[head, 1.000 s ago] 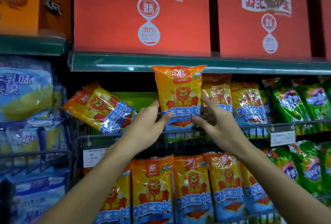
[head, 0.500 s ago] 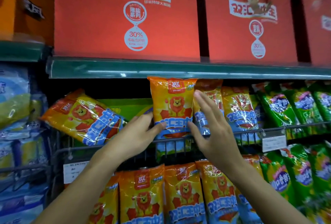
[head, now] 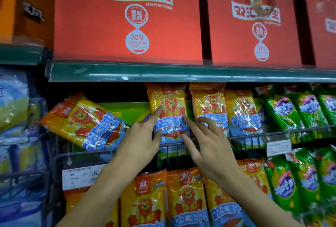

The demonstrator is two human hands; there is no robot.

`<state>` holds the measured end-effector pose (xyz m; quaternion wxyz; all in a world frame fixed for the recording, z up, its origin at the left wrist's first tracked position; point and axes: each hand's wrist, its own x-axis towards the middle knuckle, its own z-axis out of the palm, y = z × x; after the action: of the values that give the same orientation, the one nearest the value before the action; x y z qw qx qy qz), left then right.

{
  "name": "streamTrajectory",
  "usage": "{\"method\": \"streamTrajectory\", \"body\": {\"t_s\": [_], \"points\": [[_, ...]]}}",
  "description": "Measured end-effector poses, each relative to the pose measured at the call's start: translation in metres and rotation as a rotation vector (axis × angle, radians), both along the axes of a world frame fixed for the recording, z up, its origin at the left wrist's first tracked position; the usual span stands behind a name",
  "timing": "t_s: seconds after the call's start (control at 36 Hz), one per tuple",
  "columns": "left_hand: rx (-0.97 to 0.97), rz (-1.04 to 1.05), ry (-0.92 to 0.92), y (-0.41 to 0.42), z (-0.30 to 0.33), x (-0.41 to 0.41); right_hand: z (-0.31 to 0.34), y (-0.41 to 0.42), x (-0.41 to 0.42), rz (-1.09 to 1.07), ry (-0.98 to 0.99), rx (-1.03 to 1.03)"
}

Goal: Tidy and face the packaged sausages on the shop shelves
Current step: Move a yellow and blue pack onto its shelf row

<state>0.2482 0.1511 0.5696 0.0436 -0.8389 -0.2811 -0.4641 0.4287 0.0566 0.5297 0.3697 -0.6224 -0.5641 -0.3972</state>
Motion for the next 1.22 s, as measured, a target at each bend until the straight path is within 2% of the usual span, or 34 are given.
{"method": "streamTrajectory", "body": {"t_s": [0.08, 0.25, 0.39, 0.5, 0.64, 0.89, 1.22], "points": [[-0.048, -0.050, 0.005, -0.003, 0.002, 0.002, -0.001, -0.002, -0.010, 0.010, 0.032, -0.063], [-0.068, -0.164, -0.140, 0.000, 0.008, 0.003, 0.005, -0.007, -0.021, 0.232, 0.244, -0.052], [-0.103, -0.206, -0.290, -0.004, 0.016, 0.000, 0.002, -0.009, -0.013, 0.250, 0.255, 0.000], [-0.104, -0.185, -0.212, -0.013, 0.008, 0.002, -0.005, -0.012, -0.007, 0.170, 0.203, 0.031], [-0.141, -0.173, -0.157, -0.012, 0.007, -0.003, -0.015, -0.010, -0.005, 0.179, 0.159, 0.039], [-0.101, -0.220, -0.167, -0.007, 0.001, -0.006, -0.014, -0.006, 0.001, 0.229, 0.168, 0.040], [0.154, -0.042, -0.031, -0.008, -0.013, -0.027, -0.014, -0.007, 0.000, 0.332, 0.113, 0.060]]}}
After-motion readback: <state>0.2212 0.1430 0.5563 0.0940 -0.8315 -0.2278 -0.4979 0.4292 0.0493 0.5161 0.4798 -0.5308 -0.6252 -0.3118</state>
